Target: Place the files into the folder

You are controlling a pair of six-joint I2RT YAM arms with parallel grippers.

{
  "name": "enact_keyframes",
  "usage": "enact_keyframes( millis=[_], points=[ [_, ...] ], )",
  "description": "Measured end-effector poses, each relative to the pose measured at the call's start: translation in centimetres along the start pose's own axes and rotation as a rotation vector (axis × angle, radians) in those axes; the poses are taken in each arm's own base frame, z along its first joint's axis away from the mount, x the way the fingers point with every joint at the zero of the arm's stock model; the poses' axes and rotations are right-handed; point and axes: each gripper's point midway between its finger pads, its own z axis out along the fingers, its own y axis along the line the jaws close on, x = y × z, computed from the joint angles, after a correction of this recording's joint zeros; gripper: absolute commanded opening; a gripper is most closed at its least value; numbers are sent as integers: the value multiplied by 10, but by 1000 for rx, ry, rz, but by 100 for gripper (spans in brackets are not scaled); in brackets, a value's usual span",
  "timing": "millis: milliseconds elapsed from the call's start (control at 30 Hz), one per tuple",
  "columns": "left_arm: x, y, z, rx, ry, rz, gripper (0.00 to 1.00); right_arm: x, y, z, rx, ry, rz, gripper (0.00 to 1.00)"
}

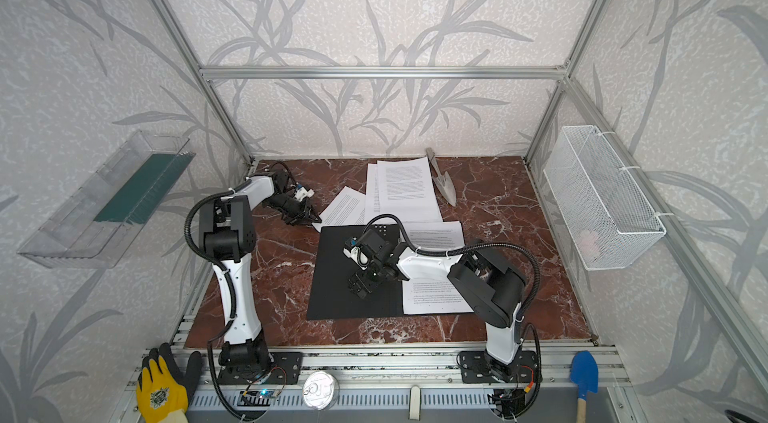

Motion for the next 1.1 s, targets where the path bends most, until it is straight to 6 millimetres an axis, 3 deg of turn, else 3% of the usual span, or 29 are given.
enact_keyframes(
  millis=[167,333,400,500,633,767,867,1100],
  points=[
    [-1,4,-1,-16,-6,-18,0,0,0,0,0,0,0,90],
    [-4,5,-1,-23,-15,-44,0,0,0,0,-1,-1,-1,92],
    [-6,5,-2,-28,-25,-59,0,0,1,-1,-2,-2,-2,100],
    [-11,4,-14,-68,-69,-83,0,5,-2,-6,13,-1,-5,99],
    [-19,-9,-55,-148,-196,-98,0,17,-8,-14,54,13,0,99],
    [-25,-36,-115,-211,-378,-97,0,24,-16,-26,106,17,1,99],
    [-25,-54,-155,-244,-500,-97,0,21,-19,-46,136,-23,-1,99],
    [-13,-84,-201,-363,-650,-74,0,2,-24,-105,224,-181,-14,99]
  ],
)
